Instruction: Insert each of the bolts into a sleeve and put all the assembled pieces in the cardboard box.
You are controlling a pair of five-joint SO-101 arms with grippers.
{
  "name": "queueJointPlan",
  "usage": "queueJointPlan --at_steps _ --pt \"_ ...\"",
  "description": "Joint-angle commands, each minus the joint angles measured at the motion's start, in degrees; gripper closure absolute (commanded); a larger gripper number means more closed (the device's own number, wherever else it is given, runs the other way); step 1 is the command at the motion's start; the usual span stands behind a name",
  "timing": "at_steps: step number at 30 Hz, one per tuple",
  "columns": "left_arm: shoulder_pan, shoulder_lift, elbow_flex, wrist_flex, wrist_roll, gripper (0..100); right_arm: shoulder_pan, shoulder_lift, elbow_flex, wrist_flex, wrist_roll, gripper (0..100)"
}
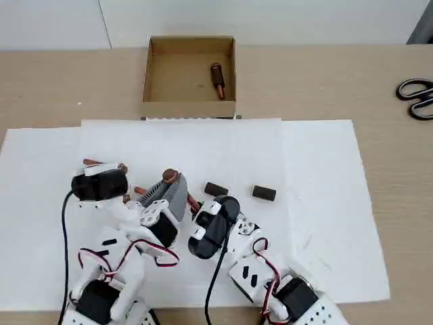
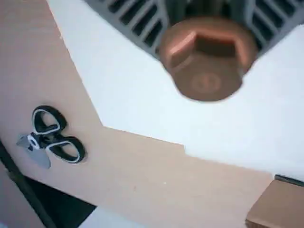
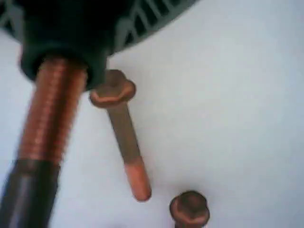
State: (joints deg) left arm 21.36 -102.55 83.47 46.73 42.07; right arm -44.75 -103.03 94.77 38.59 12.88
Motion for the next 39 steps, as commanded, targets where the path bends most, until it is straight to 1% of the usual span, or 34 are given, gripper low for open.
queueJointPlan --at_steps 1,6,8,12,16,20,26,28,31,33,34,39 --pt "0.35 -0.26 -1.54 0.09 -0.44 99 0.75 -0.84 -1.32 -1.45 0.53 99.7" --pt "0.79 0.0 -1.19 0.26 -0.44 99 0.66 -0.84 -1.41 -1.54 0.62 99.7" --pt "1.58 0.0 -0.92 1.85 -0.44 99 0.57 -0.84 -1.41 -3.03 0.62 99.7" --pt "5.36 -0.26 1.45 6.42 -3.87 99 0.57 -0.84 -1.23 -5.23 0.7 99.7" --pt "5.63 -0.26 3.91 8.53 -5.45 99 0.57 -0.84 -1.32 -5.32 0.7 99.7" --pt "5.71 -0.26 6.11 8.53 -7.21 99 0.57 -0.84 -1.32 -5.32 0.7 99.7" --pt "5.71 -0.26 6.02 8.26 -10.37 99 0.57 -0.84 -0.97 -5.32 0.7 99.7" --pt "5.54 -0.35 5.93 8.18 -10.81 95 0.57 -0.84 -0.88 -5.23 0.7 99.7" --pt "5.63 -0.35 5.85 8.18 -11.96 81 0.57 -0.84 -0.88 -5.05 0.7 99.7" --pt "5.45 -0.35 4.62 8.44 -12.31 73 0.57 -0.84 -0.88 -5.05 0.7 99.7" --pt "5.36 -0.26 3.91 8.53 -12.31 72 0.57 -0.84 -0.88 -5.05 0.7 99.7" --pt "5.36 0.0 -0.13 8.53 -12.66 73 0.66 -0.84 -0.18 -4.97 0.7 99.7"
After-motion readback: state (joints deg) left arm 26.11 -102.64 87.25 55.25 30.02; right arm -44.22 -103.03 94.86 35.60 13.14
